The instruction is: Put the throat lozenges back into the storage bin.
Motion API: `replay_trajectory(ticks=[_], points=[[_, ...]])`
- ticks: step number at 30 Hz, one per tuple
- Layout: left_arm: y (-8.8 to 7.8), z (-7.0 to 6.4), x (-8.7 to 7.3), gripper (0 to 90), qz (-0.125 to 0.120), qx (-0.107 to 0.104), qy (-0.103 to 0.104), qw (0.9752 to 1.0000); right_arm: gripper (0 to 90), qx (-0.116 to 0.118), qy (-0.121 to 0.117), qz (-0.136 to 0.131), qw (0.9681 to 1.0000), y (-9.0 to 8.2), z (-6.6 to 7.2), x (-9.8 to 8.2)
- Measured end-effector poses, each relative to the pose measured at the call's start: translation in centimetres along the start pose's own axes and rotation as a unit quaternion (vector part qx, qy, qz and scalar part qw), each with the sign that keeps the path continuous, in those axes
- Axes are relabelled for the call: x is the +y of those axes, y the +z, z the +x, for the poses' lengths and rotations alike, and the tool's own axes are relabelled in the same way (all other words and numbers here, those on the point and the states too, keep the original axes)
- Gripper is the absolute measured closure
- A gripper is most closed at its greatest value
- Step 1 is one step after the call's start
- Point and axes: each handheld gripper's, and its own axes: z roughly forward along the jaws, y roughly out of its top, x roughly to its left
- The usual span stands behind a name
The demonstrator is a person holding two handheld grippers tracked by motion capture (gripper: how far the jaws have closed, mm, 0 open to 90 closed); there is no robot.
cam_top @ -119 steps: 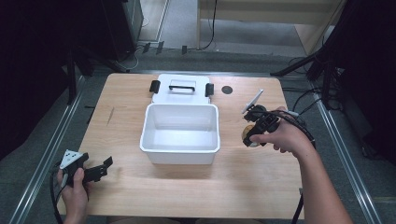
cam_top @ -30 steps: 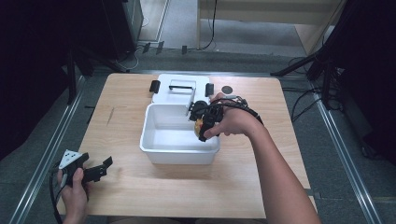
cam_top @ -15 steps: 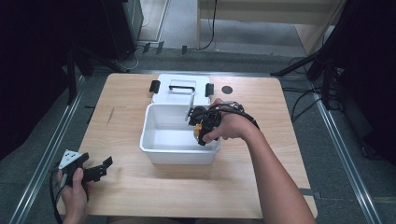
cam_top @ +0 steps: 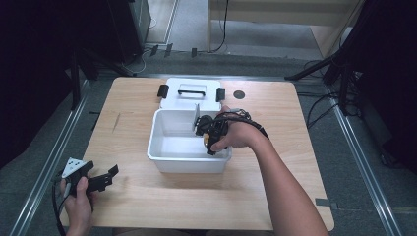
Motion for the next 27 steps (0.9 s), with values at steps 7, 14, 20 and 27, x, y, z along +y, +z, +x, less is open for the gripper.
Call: replay_trajectory(ticks=[7, 14, 20, 27], points=[[0.00, 0.01, 0.01, 0.0, 0.001, 0.000, 0.001, 1.0000, 20.1, -0.002, -0.008, 0.015, 0.9999, 0.29, 0.18, 0.31], [0.01, 0.01, 0.01, 0.0, 0.001, 0.000, 0.001, 1.0000, 20.0, -0.006, -0.010, 0.024, 0.9996, 0.55, 0.38, 0.49], [0.02, 0.01, 0.01, 0.0, 0.001, 0.000, 0.002, 1.0000, 19.8, -0.016, -0.014, 0.025, 0.9995, 0.64, 0.47, 0.52], [0.03, 0.01, 0.02, 0.0, 0.002, -0.001, 0.002, 1.0000, 19.3, -0.024, -0.017, 0.027, 0.9992, 0.66, 0.50, 0.47]])
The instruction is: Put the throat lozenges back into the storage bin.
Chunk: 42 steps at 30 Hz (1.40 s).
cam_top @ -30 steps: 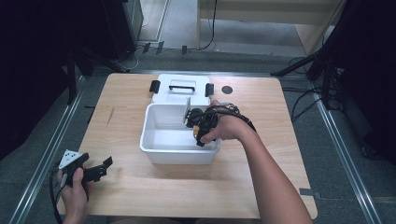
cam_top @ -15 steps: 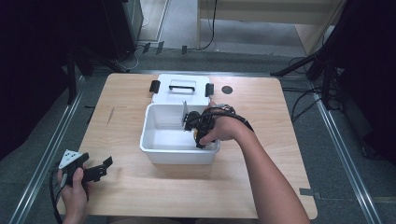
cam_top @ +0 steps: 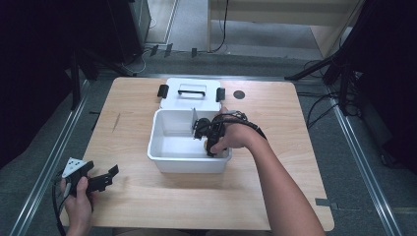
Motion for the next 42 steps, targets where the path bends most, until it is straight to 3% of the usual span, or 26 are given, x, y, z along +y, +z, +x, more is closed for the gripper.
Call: replay_trajectory(ticks=[5, 16, 27, 32, 42], points=[[0.0, 0.0, 0.0, 0.0, 0.001, -0.001, 0.000, 1.0000, 19.2, 0.001, 0.000, -0.003, 1.0000, -0.1, -0.1, -0.1], [0.0, 0.0, 0.0, 0.0, 0.001, -0.001, 0.000, 1.0000, 24.1, 0.013, 0.039, -0.061, 0.9973, -2.2, -0.8, -1.3], [0.0, 0.0, 0.0, 0.0, 0.000, 0.000, 0.000, 1.0000, 24.3, 0.024, 0.072, -0.123, 0.9894, -5.3, -1.2, -2.9], [0.1, -0.1, 0.0, 0.0, 0.000, 0.001, 0.000, 1.0000, 23.2, 0.021, 0.088, -0.157, 0.9834, -7.2, -1.3, -4.5], [0.1, -0.1, 0.0, 0.0, 0.000, 0.001, 0.000, 1.0000, 21.2, 0.014, 0.106, -0.177, 0.9784, -8.7, -1.6, -7.3]])
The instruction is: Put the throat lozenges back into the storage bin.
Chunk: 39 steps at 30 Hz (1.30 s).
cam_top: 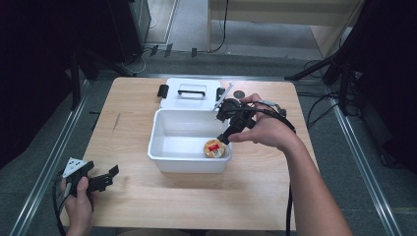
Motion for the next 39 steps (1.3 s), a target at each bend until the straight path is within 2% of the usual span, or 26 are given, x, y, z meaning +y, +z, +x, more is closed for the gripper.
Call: replay_trajectory(ticks=[1, 2, 10, 14, 17, 19, 20, 22, 24, 27, 29, 31, 32, 36, 39], points=[[0.0, 0.0, 0.0, 0.0, 0.000, 0.000, 0.000, 1.0000, 21.2, -0.001, 0.000, -0.005, 1.0000, -0.2, -0.2, -0.3], [0.0, 0.0, 0.0, 0.0, 0.000, 0.000, 0.001, 1.0000, 21.2, -0.002, 0.009, -0.014, 0.9998, -0.7, -0.4, -0.8], [0.0, 0.0, 0.0, 0.0, 0.002, 0.001, 0.003, 1.0000, 20.6, -0.007, 0.029, -0.030, 0.9991, -1.7, -0.9, -3.1], [0.0, 0.0, 0.0, 0.0, 0.002, 0.000, 0.002, 1.0000, 20.2, -0.014, 0.046, -0.030, 0.9984, -1.6, -1.4, -4.8], [0.0, 0.0, 0.0, 0.0, 0.002, 0.000, 0.003, 1.0000, 18.5, -0.013, 0.070, -0.035, 0.9969, -1.1, -1.9, -6.6], [0.0, 0.0, 0.0, 0.0, 0.002, 0.000, 0.003, 1.0000, 17.4, -0.014, 0.077, -0.035, 0.9963, -0.9, -2.0, -7.0], [0.0, 0.0, 0.0, 0.0, 0.002, 0.000, 0.002, 1.0000, 15.1, -0.016, 0.095, -0.035, 0.9947, -0.6, -2.3, -7.8], [0.0, 0.0, 0.0, 0.0, 0.003, 0.001, 0.003, 1.0000, 14.3, -0.021, 0.102, -0.037, 0.9938, -0.4, -2.4, -8.2], [-0.1, -0.1, 0.0, 0.0, 0.002, 0.002, 0.003, 1.0000, 13.6, -0.041, 0.117, -0.038, 0.9916, -0.1, -2.5, -9.4], [0.0, -0.1, 0.0, 0.0, 0.001, 0.002, 0.003, 1.0000, 13.0, -0.053, 0.124, -0.038, 0.9902, 0.1, -2.5, -10.3], [0.0, -0.1, 0.0, 0.0, 0.002, 0.002, 0.003, 1.0000, 12.4, -0.061, 0.142, -0.040, 0.9872, 0.3, -2.5, -11.3], [0.0, -0.1, 0.0, 0.0, 0.002, 0.002, 0.004, 1.0000, 6.5, -0.062, 0.154, -0.043, 0.9851, 0.6, -2.6, -12.2], [0.0, -0.1, 0.0, 0.0, 0.002, 0.002, 0.003, 1.0000, 0.8, -0.055, 0.168, -0.042, 0.9834, 1.0, -2.7, -13.2], [-0.1, -0.1, 0.0, 0.0, 0.002, 0.003, 0.003, 1.0000, 0.0, -0.058, 0.176, -0.048, 0.9816, 1.6, -2.5, -14.5], [-0.1, -0.1, 0.0, 0.0, 0.002, 0.003, 0.003, 1.0000, 0.0, -0.067, 0.185, -0.058, 0.9787, 2.0, -2.3, -15.8]])
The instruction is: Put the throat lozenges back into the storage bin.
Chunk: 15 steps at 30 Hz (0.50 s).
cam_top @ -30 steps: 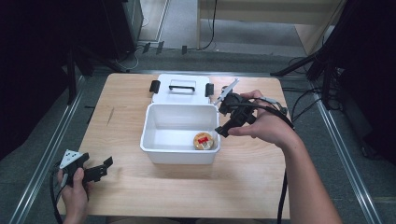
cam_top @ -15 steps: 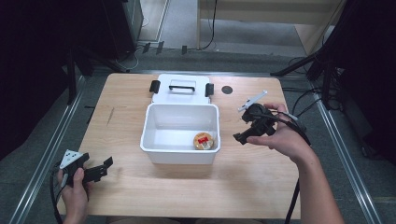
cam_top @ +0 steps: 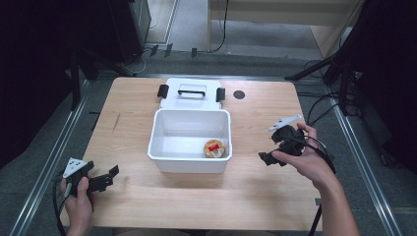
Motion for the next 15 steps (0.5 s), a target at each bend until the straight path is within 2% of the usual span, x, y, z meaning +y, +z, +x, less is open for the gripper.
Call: replay_trajectory(ticks=[3, 4, 5, 9, 11, 15], points=[[0.0, 0.0, 0.0, 0.0, 0.000, 0.000, 0.000, 1.0000, 0.0, -0.001, 0.027, -0.022, 0.9994, 0.2, -0.6, -1.7], [0.0, 0.0, 0.0, 0.0, 0.000, 0.000, 0.000, 1.0000, 0.0, -0.001, 0.027, -0.022, 0.9994, 0.2, -0.6, -1.7], [0.0, 0.0, 0.0, 0.0, 0.000, 0.000, 0.001, 1.0000, 0.0, -0.007, 0.041, -0.029, 0.9987, 0.4, -0.8, -2.5], [0.0, 0.0, 0.0, 0.0, 0.000, 0.000, 0.001, 1.0000, 0.0, -0.022, 0.053, -0.046, 0.9973, 0.7, -1.1, -3.9], [0.0, 0.0, 0.0, 0.0, 0.000, 0.001, 0.002, 1.0000, 0.0, -0.025, 0.074, -0.063, 0.9949, 1.0, -1.3, -5.3], [0.0, 0.0, 0.0, 0.0, 0.000, 0.000, 0.002, 1.0000, 0.0, -0.030, 0.090, -0.074, 0.9928, 1.2, -1.6, -6.7]])
